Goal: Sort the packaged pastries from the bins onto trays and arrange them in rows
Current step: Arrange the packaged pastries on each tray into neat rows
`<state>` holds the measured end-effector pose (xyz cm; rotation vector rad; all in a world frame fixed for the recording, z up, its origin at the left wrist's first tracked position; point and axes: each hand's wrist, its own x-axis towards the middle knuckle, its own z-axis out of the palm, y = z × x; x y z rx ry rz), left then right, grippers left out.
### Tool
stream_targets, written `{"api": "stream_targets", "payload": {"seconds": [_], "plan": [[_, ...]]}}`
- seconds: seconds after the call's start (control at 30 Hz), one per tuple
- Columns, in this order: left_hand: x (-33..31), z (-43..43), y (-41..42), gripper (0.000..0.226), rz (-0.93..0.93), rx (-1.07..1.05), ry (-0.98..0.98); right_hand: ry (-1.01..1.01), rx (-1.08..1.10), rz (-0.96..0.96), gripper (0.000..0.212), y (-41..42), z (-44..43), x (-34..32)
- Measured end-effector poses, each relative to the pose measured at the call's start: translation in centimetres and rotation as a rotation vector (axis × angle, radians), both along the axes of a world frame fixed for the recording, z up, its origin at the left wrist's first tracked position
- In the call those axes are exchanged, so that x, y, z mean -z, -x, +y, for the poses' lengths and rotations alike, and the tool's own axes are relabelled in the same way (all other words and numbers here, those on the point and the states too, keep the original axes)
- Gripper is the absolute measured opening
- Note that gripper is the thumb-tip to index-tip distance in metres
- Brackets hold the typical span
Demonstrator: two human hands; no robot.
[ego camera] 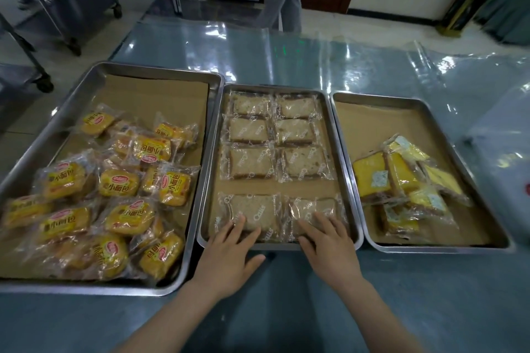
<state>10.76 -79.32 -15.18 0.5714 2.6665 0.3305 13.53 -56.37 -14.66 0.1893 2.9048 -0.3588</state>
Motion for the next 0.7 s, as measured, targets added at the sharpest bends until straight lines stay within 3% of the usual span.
{"api": "stream_targets", "payload": {"seconds": [0.13,0.27,0.33,0.5,0.7], "plan": [[-0.3,0.0,0.9,0.056,0.037,-0.052,-0.061,0.006,-0.023,0.051,0.05,0.9,-0.1,0.0],[-0.8,0.7,2.6,0.054,0.086,-0.051,-0.107,0.075,-0.053,-0.066,0.049,2.3,0.1,0.1],[-0.8,1.2,3.6,0.055,0.087,-0.037,-0.126,0.08,-0.025,-0.023,0.045,2.8,0.2,-0.2],[-0.2,2.6,6.7,0.065,0.082,-0.067,-0.123,0.142,0.053,0.143,0.046,5.8,0.9,-1.1],[0.3,5.2,11.8,0.079,0.106,-0.115,-0.054,0.14,0.031,0.119,0.06,11.9,1.9,-0.3]]}}
